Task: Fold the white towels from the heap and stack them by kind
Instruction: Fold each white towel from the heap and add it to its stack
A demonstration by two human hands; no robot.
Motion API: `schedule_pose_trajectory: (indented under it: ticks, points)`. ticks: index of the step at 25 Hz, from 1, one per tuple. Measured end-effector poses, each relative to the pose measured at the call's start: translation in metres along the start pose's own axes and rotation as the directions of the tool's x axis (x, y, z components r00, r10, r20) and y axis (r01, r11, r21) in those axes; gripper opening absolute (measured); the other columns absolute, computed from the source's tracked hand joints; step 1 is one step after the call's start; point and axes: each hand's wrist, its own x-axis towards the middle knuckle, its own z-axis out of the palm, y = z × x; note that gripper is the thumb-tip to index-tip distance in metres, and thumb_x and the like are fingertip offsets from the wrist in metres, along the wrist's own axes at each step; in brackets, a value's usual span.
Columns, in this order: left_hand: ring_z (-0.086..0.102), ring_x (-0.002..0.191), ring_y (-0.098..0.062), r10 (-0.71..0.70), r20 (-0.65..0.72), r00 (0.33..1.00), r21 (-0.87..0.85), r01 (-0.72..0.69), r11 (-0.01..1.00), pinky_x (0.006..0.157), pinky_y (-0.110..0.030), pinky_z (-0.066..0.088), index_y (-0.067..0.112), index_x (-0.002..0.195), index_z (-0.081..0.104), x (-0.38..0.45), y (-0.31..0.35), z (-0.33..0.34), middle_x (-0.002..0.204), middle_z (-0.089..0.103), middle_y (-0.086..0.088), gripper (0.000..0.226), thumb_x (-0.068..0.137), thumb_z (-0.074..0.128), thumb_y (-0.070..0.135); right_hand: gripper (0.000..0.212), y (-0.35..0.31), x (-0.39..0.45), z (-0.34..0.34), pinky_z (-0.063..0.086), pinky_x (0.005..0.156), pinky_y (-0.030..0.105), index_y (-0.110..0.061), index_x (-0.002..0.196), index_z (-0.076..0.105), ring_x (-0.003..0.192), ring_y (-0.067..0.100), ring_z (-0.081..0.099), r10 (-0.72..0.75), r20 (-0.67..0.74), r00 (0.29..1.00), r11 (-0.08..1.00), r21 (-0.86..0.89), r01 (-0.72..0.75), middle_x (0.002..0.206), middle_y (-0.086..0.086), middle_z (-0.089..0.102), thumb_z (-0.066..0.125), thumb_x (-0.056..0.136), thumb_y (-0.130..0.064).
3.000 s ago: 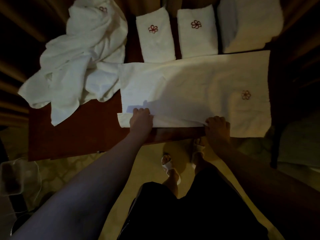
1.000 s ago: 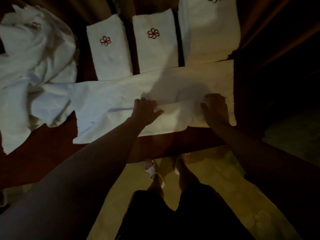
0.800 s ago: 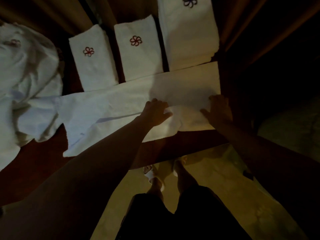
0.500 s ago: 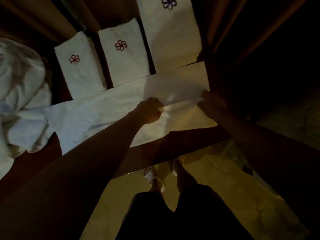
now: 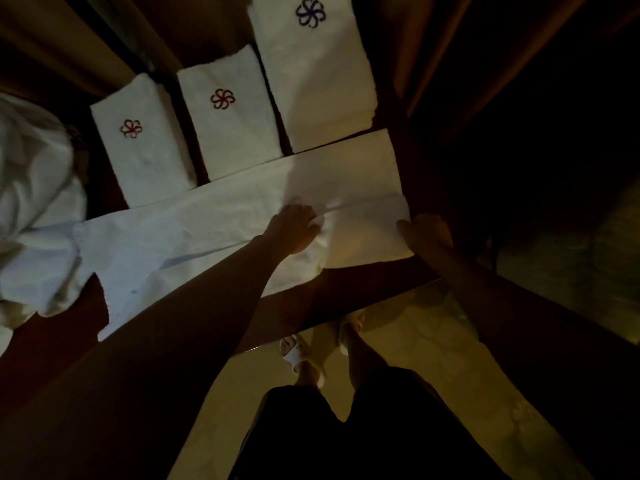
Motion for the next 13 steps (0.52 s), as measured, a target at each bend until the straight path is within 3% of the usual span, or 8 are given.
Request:
schedule_pose_trajectory:
  ticks: [3, 6, 10, 13]
  points:
    - [0.05, 0.121, -0.031, -0.029, 0.07, 0.997, -0.088, 0.035, 0.995, 0.103, -0.04, 0.04, 0.001, 0.124, 0.056, -0.002, 0.001, -0.002, 0.128, 0.055, -0.015, 0.034, 0.102, 0.039, 0.02, 0.043, 0.009, -0.004, -0.001, 0.043, 0.092, 0.036, -0.007, 0.132, 0.053, 0.119, 0.035, 0.051, -0.046, 0.019, 0.999, 0.999, 0.009, 0.046, 0.135, 0.019, 0.051, 0.046, 0.097, -0.03]
    - [0.055, 0.114, -0.031, -0.002, 0.129, 0.992, -0.08, 0.013, 0.997, 0.094, -0.036, 0.043, 0.0, 0.116, 0.06, 0.0, -0.005, -0.006, 0.122, 0.058, -0.017, 0.029, 0.1, 0.045, 0.019, 0.04, 0.011, -0.001, -0.014, 0.039, 0.098, 0.037, -0.004, 0.135, 0.048, 0.125, 0.036, 0.046, -0.124, -0.017, 0.992, 0.99, -0.07, 0.122, 0.138, 0.021, 0.047, 0.04, 0.101, -0.024]
    - [0.054, 0.115, -0.031, 0.025, 0.133, 0.991, -0.024, -0.022, 0.999, 0.096, -0.04, 0.045, 0.003, 0.12, 0.058, -0.005, -0.007, -0.002, 0.126, 0.055, -0.017, 0.03, 0.098, 0.05, 0.022, 0.03, 0.013, 0.005, -0.021, 0.039, 0.079, 0.032, -0.006, 0.123, 0.054, 0.114, 0.034, 0.053, -0.162, -0.055, 0.985, 0.983, -0.092, 0.157, 0.126, 0.018, 0.056, 0.047, 0.099, -0.023]
    - [0.053, 0.113, -0.031, -0.031, 0.091, 0.995, 0.01, 0.03, 0.999, 0.097, -0.042, 0.044, 0.005, 0.12, 0.058, -0.007, -0.007, 0.002, 0.123, 0.057, -0.016, 0.03, 0.099, 0.045, 0.022, 0.034, 0.016, 0.005, -0.018, 0.044, 0.086, 0.037, -0.004, 0.124, 0.054, 0.116, 0.035, 0.052, -0.159, -0.062, 0.985, 0.981, -0.126, 0.15, 0.127, 0.019, 0.055, 0.046, 0.1, -0.027]
